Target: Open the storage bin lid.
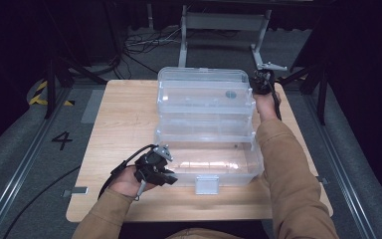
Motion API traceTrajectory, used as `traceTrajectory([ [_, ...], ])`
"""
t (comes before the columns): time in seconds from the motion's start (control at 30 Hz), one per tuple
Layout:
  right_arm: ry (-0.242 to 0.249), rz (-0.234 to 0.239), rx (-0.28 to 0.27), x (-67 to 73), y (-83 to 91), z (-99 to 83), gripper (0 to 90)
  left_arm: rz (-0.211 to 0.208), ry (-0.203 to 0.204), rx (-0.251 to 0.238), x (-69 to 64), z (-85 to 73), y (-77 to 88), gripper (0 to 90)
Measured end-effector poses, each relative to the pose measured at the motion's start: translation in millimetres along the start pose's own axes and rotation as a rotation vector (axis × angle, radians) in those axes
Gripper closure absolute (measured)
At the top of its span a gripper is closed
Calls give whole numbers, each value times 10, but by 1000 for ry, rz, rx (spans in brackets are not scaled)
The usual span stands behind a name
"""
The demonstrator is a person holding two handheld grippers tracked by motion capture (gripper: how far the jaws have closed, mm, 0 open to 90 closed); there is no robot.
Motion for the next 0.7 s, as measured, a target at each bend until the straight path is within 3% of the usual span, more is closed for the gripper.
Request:
traceTrajectory([
  [0.7,-19,30,38,-69,-76,-69,815,-1,2,-4,0,-2,1,752],
])
Point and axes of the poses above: each handheld gripper's, and its own axes: y roughly backward along the jaws, z roughly out of its top, x roughly to its left, the point moved 2 cm from there along -y, roughly forward along the jaws, and after that the axes turned 11 degrees about z, right-handed, at the moved point
